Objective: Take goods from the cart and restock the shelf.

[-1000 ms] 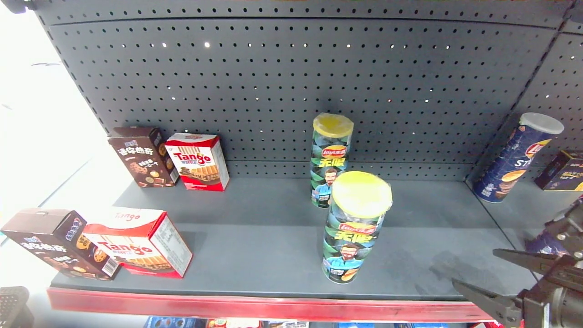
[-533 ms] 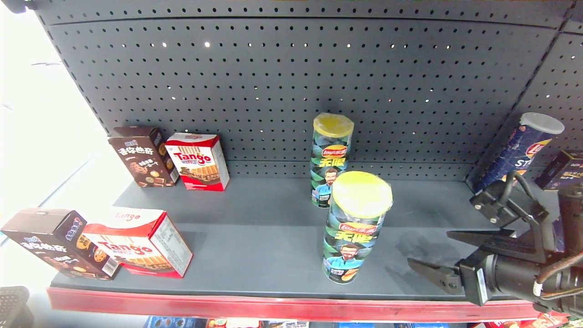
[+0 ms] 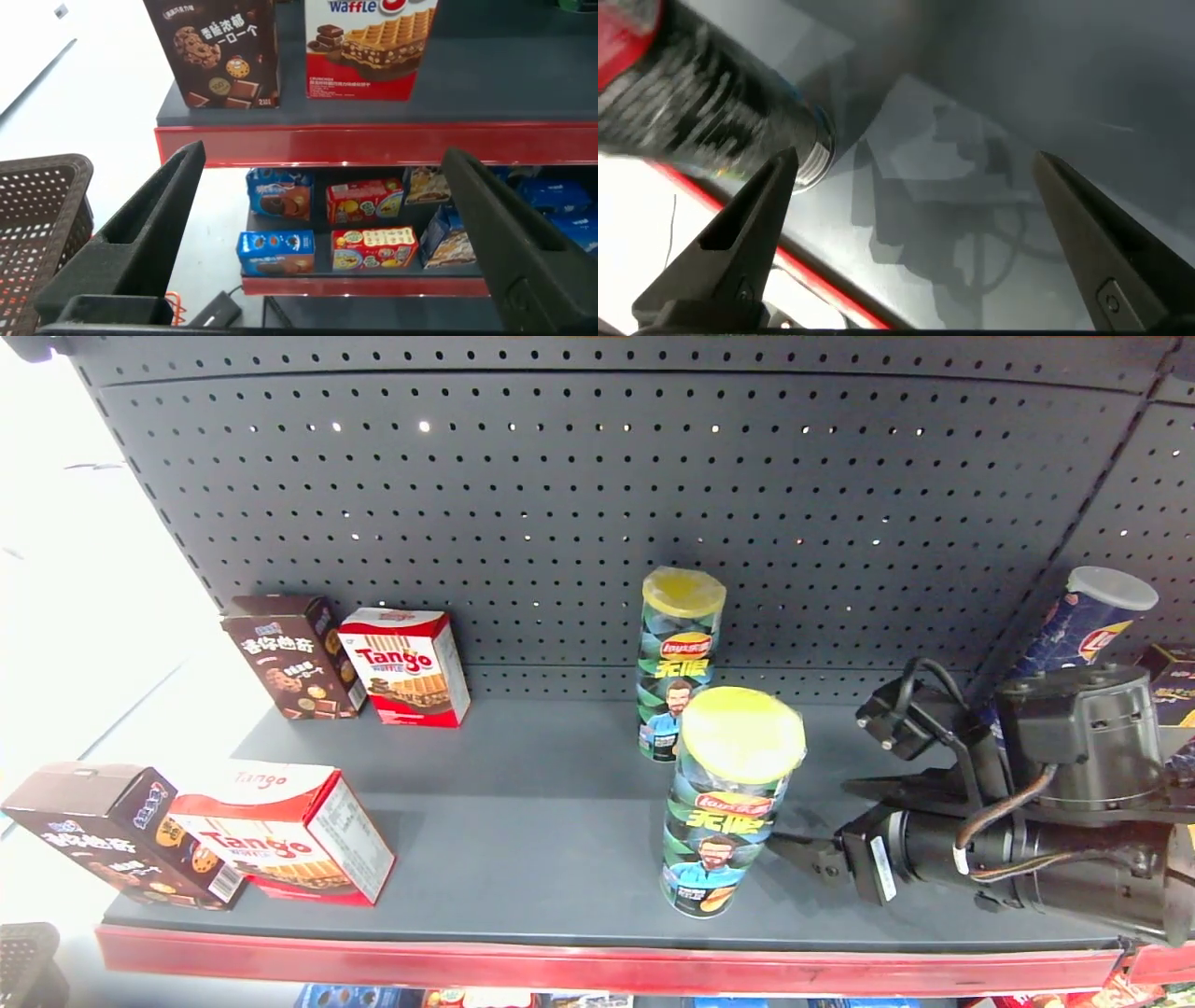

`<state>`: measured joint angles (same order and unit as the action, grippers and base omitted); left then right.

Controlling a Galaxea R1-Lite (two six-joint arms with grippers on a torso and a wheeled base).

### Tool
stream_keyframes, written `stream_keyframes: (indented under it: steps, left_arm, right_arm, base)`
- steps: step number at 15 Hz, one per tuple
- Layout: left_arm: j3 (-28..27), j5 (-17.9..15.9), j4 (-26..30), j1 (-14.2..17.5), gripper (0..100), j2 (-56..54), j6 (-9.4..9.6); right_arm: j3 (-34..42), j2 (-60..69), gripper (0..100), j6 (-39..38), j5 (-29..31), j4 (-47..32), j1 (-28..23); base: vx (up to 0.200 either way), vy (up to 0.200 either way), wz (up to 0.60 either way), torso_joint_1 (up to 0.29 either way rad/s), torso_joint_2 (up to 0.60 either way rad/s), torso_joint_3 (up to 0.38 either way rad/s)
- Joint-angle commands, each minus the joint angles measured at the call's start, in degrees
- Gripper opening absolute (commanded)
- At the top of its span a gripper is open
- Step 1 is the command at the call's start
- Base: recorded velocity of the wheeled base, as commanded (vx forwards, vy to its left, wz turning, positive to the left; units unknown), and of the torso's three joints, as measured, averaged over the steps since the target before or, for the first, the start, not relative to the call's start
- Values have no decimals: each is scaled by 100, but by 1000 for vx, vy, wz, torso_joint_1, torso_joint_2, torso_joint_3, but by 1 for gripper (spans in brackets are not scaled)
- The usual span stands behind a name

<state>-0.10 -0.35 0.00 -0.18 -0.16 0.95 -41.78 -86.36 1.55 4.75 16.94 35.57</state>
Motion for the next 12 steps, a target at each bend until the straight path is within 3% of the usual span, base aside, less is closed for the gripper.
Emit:
stream_keyframes:
  steps: [1,12]
  left_arm:
    - [1,-9,9,1,100,16,10]
    - [1,-9,9,1,100,16,2]
  right_arm:
    - [-103,-197,100,3,-10,2,2]
    - [-234,-338,100,3,-27,46,2]
  base:
    - [0,0,0,0,0,0]
    - [0,0,0,0,0,0]
